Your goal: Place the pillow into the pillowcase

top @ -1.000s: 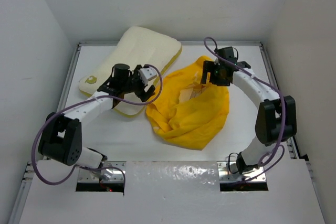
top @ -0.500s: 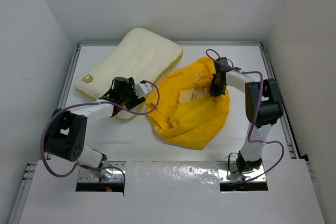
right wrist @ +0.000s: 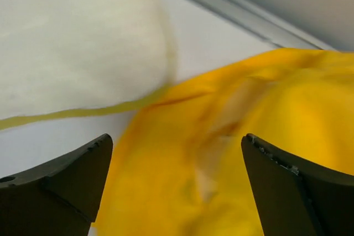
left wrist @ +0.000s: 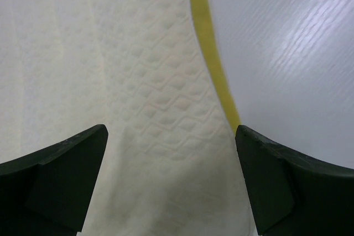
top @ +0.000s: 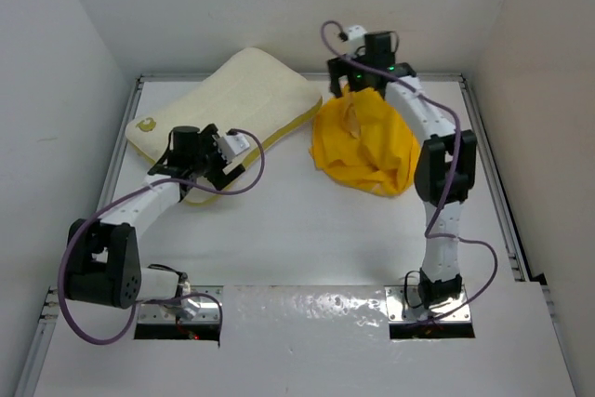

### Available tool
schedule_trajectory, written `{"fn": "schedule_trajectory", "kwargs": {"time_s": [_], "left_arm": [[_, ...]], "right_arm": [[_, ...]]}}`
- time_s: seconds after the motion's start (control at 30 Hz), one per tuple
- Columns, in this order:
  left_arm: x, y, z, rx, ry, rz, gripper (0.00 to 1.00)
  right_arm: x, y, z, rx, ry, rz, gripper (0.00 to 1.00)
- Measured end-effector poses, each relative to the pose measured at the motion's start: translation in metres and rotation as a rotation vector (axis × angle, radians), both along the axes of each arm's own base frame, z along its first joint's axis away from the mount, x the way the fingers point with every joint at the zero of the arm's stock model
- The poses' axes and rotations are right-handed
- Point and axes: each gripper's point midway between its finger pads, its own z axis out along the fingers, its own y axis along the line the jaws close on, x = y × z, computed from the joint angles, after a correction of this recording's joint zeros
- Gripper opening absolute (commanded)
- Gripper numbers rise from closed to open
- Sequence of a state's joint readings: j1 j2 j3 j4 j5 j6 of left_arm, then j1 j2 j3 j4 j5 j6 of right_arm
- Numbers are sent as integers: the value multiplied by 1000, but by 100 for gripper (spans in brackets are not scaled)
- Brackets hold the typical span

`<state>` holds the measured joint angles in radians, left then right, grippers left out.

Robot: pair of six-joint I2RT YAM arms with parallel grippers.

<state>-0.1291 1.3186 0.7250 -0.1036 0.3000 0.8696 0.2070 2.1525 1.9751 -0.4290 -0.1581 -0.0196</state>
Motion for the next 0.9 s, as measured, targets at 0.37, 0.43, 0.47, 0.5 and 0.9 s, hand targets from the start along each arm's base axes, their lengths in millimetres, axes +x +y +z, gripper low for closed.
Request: {"fn": "schedule_trajectory", "kwargs": {"time_s": [0.37, 0.43, 0.47, 0.5, 0.9], "left_arm": [[17, -25, 27, -138, -53, -12, 100], [23, -19, 25, -119, -71, 16, 100], [26, -15, 23, -99, -79, 31, 100], [28, -10, 19, -73, -86, 45, 100], [23, 21, -47, 154, -88, 50, 30]], "right_arm": [[-80, 6, -55, -101, 73, -185, 26], [-90, -23, -41, -93, 44, -274, 31], [-94, -32, -36, -86, 35, -315, 49], [-97, -38, -32, -80, 29, -351, 61], [-94, -85, -164, -193, 315, -533, 0]]}}
